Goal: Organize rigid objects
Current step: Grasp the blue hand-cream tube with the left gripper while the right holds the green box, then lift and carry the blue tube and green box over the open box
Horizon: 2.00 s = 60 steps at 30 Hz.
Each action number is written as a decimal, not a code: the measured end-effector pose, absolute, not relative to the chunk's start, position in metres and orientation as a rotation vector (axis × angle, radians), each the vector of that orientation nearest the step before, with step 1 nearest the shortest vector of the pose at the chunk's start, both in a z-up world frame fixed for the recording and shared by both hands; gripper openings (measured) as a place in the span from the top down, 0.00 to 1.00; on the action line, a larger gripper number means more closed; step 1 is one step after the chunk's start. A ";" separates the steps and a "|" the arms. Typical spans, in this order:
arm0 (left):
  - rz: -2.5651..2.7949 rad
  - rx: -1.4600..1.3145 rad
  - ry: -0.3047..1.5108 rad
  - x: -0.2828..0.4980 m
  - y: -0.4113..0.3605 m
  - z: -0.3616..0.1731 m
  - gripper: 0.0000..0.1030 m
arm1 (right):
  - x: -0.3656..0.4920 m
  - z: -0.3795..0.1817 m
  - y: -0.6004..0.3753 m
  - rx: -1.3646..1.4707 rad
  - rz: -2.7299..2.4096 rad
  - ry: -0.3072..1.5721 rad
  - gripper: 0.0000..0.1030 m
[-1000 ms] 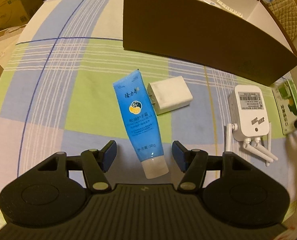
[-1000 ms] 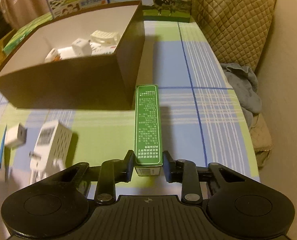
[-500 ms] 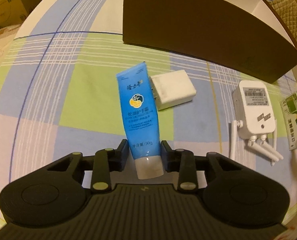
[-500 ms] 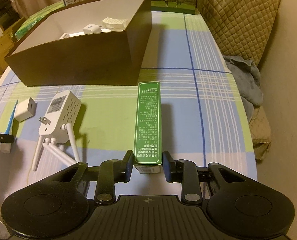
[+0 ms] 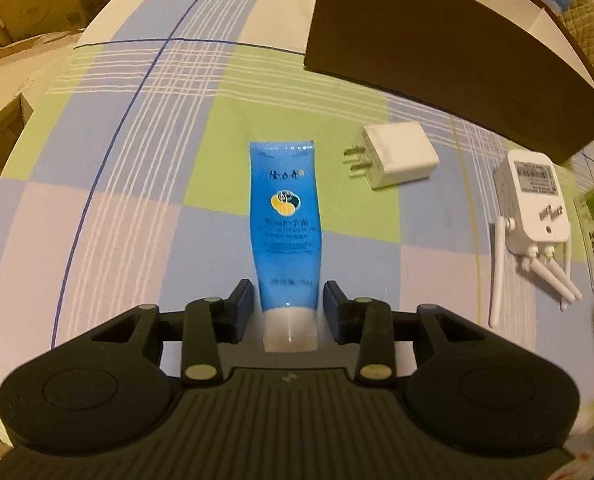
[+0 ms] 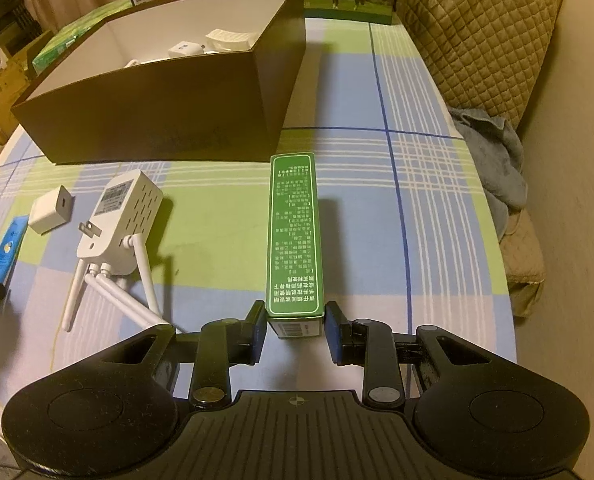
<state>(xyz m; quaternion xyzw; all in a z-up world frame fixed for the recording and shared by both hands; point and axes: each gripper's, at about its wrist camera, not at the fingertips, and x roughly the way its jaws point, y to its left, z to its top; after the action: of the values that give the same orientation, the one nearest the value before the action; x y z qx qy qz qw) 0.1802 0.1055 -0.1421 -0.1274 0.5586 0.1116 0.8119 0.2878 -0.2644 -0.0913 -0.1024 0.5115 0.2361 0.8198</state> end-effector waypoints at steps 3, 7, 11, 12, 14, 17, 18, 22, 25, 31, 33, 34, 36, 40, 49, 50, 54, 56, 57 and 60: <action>0.246 -0.234 1.191 0.186 0.100 -0.142 0.68 | 0.288 -0.092 -0.263 -0.227 0.508 1.096 0.72; 0.256 -0.161 1.194 0.191 0.089 -0.145 0.68 | 0.288 -0.093 -0.262 -0.238 0.496 1.103 0.62; 0.251 -0.133 1.189 0.192 0.085 -0.146 0.70 | 0.287 -0.089 -0.264 -0.224 0.485 1.081 0.50; 0.250 -0.130 1.188 0.191 0.085 -0.146 0.70 | 0.288 -0.087 -0.264 -0.220 0.483 1.074 0.49; 0.246 -0.122 1.186 0.192 0.085 -0.146 0.70 | 0.289 -0.084 -0.263 -0.213 0.480 1.058 0.45; 0.244 -0.121 1.187 0.193 0.085 -0.146 0.70 | 0.295 -0.085 -0.260 -0.205 0.472 1.042 0.43; 0.243 -0.120 1.186 0.192 0.085 -0.146 0.71 | 0.297 -0.086 -0.258 -0.204 0.471 1.039 0.43; 0.238 -0.117 1.187 0.193 0.085 -0.146 0.71 | 0.308 -0.094 -0.248 -0.204 0.460 1.025 0.43; 0.235 -0.113 1.183 0.192 0.086 -0.146 0.71 | 0.316 -0.099 -0.242 -0.205 0.461 1.024 0.43; 0.229 -0.108 1.179 0.192 0.087 -0.145 0.71 | 0.323 -0.110 -0.234 -0.233 0.456 1.030 0.43; 0.226 -0.106 1.179 0.192 0.087 -0.146 0.71 | 0.323 -0.113 -0.234 -0.235 0.456 1.032 0.44; 0.225 -0.105 1.178 0.191 0.086 -0.146 0.71 | 0.323 -0.115 -0.233 -0.237 0.457 1.034 0.46; 0.222 -0.106 1.180 0.192 0.086 -0.146 0.72 | 0.324 -0.117 -0.233 -0.242 0.459 1.040 0.53; 0.222 -0.119 1.180 0.191 0.087 -0.145 0.72 | 0.325 -0.121 -0.233 -0.250 0.458 1.047 0.73; 0.219 -0.232 1.195 0.186 0.101 -0.143 0.73 | 0.316 -0.118 -0.240 -0.228 0.470 1.066 0.74; 0.218 -0.243 1.195 0.185 0.102 -0.143 0.73 | 0.315 -0.117 -0.242 -0.223 0.470 1.068 0.74; 0.217 -0.268 1.178 0.181 0.107 -0.135 0.73 | 0.310 -0.111 -0.245 -0.207 0.468 1.065 0.74; 0.215 -0.269 1.165 0.180 0.108 -0.130 0.73 | 0.309 -0.106 -0.247 -0.200 0.469 1.058 0.74; 0.216 -0.271 1.157 0.180 0.109 -0.126 0.73 | 0.308 -0.103 -0.248 -0.196 0.470 1.053 0.74; 0.214 -0.284 1.132 0.177 0.112 -0.115 0.73 | 0.307 -0.093 -0.249 -0.191 0.480 1.035 0.73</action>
<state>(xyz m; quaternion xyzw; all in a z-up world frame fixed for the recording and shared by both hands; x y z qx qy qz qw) 0.1767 0.1124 -0.1149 -0.1339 0.5332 0.1008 0.8292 0.3071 -0.2493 -0.0929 -0.0902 0.4892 0.2270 0.8373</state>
